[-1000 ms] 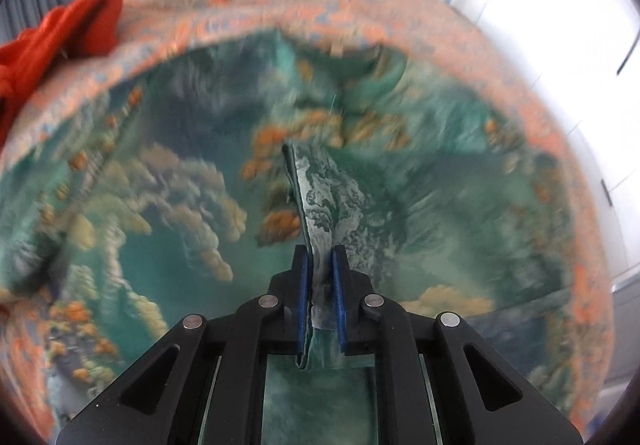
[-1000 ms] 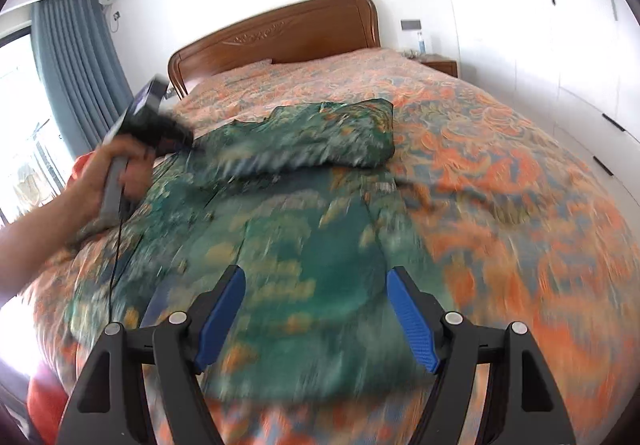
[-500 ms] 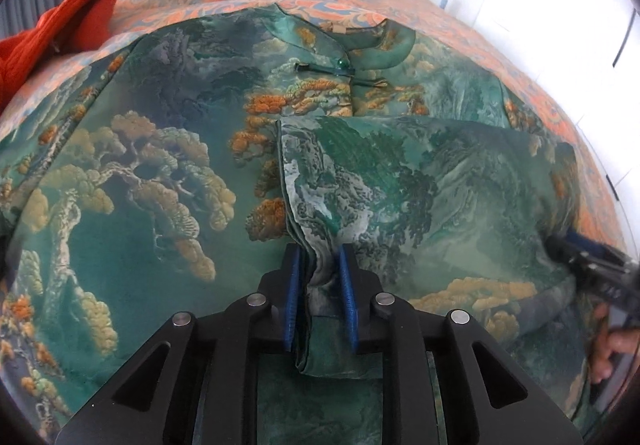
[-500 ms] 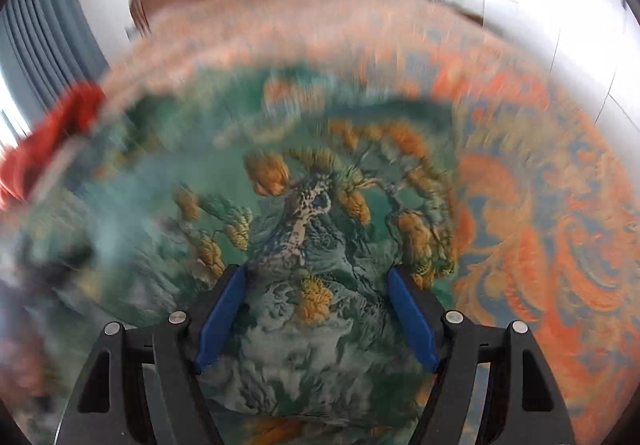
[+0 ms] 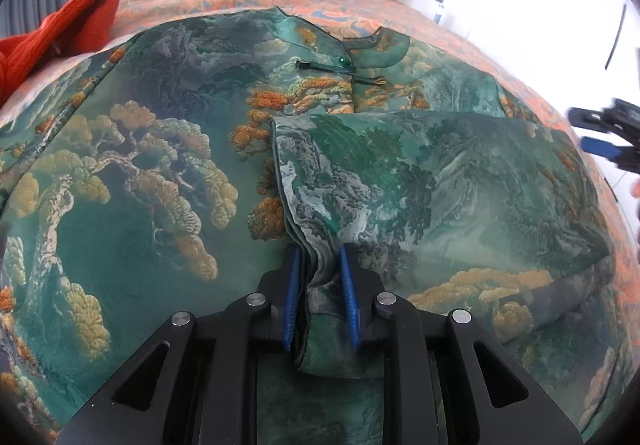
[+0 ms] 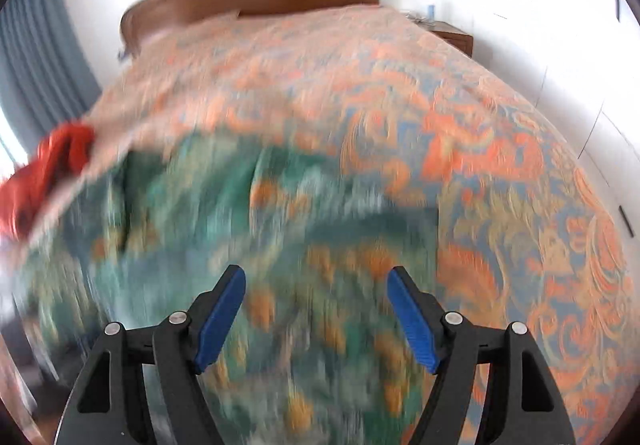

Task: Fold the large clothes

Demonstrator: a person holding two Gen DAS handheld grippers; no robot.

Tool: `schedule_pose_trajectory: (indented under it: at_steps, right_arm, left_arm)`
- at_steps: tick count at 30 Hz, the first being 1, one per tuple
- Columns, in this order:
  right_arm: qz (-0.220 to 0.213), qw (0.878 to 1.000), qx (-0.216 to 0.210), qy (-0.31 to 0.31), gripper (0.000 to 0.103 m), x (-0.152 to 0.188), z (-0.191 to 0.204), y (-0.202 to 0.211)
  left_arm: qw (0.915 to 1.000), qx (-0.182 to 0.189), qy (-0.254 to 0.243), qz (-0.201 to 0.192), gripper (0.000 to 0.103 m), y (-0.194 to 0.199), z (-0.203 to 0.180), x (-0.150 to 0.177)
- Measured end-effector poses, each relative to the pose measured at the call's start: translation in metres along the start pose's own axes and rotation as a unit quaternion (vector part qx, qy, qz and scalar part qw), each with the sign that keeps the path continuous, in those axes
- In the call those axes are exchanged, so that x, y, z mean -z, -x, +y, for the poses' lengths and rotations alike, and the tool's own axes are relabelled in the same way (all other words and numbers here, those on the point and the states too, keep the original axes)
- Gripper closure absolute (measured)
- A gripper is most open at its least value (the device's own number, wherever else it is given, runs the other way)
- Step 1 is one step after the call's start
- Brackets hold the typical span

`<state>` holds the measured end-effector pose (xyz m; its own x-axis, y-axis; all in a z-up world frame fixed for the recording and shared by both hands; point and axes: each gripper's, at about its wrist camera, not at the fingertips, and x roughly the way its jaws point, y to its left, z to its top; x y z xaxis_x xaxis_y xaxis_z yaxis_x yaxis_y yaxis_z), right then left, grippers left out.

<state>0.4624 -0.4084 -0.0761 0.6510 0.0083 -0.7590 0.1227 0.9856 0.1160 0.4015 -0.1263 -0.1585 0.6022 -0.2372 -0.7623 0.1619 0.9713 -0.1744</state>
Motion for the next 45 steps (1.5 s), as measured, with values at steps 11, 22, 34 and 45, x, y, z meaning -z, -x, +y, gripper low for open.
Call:
schedule_pose_trajectory:
  at_steps: [11,22,34,45]
  right_arm:
    - [0.055,0.997,0.054,-0.017,0.028,0.018,0.009,-0.068]
    - [0.060,0.998,0.026,0.011,0.028,0.133,0.034,0.040]
    - [0.000,1.000,0.010,0.002,0.027,0.184,0.041,0.134]
    - [-0.051,0.998,-0.032,0.017,0.027,0.316,0.080,0.235]
  left_arm:
    - [1.0000,-0.004,-0.004,-0.005,0.083,-0.003,0.001,0.007]
    - [0.9995,-0.026,-0.020,-0.003,0.082,-0.003,-0.006,0.004]
    - [0.9972,-0.044,-0.061,-0.001,0.016,0.095,0.002,0.022]
    - [0.9935,-0.095,0.063,-0.001,0.004,0.181,0.179,0.067]
